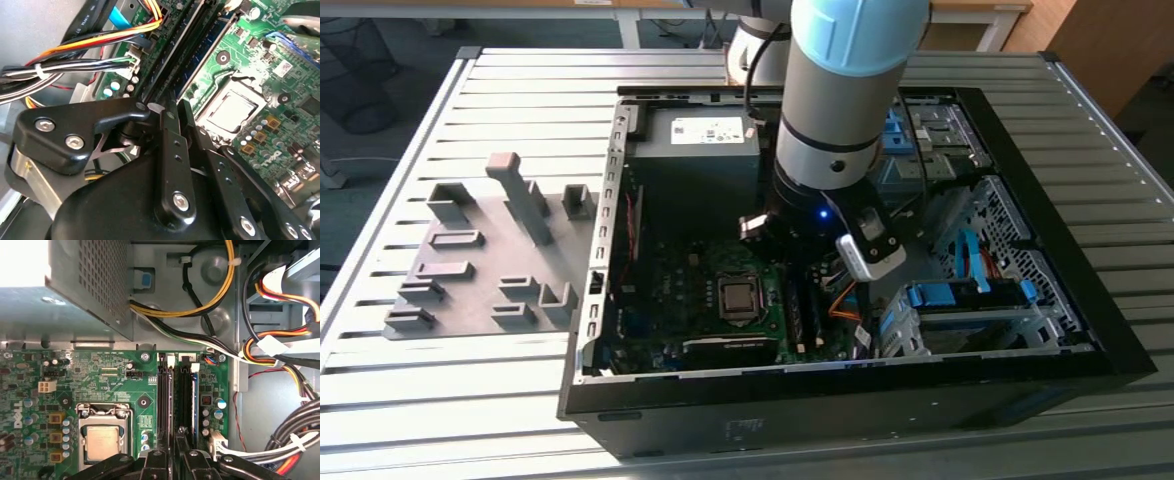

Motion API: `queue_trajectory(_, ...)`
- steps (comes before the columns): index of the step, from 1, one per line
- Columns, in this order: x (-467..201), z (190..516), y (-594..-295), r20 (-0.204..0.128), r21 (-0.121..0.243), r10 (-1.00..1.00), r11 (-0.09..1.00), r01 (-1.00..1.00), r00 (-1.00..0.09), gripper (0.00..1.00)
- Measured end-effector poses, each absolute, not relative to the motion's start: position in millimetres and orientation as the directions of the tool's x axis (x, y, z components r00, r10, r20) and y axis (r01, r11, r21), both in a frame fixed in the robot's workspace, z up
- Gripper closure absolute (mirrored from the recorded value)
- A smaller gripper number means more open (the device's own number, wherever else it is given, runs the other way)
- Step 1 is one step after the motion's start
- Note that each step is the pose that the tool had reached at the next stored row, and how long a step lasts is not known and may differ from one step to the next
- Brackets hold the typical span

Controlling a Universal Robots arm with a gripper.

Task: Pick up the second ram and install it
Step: 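Press down the second ram until it locks into place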

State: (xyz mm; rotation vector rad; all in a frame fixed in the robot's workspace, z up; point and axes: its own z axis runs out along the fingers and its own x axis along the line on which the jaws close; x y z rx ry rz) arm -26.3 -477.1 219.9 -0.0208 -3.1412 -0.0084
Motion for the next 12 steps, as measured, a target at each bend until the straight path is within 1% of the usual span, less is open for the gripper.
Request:
queue_trajectory(4, -26.4, 227.2, -477.1, 0.002, 0.004, 0.013, 1.0, 0.013, -1.0, 0.8)
queue_trajectory(5, -26.4, 228.6, -477.1, 0.003, 0.003, 0.013, 1.0, 0.013, -1.0, 0.87)
queue_trajectory(6, -26.3, 229.3, -477.1, 0.004, 0.003, 0.013, 1.0, 0.013, -1.0, 0.87)
queue_trajectory(7, -26.3, 229.4, -477.1, 0.004, 0.003, 0.013, 1.0, 0.013, -1.0, 0.89)
queue_trajectory(12, -26.3, 229.4, -477.1, 0.004, 0.003, 0.013, 1.0, 0.013, -1.0, 0.89)
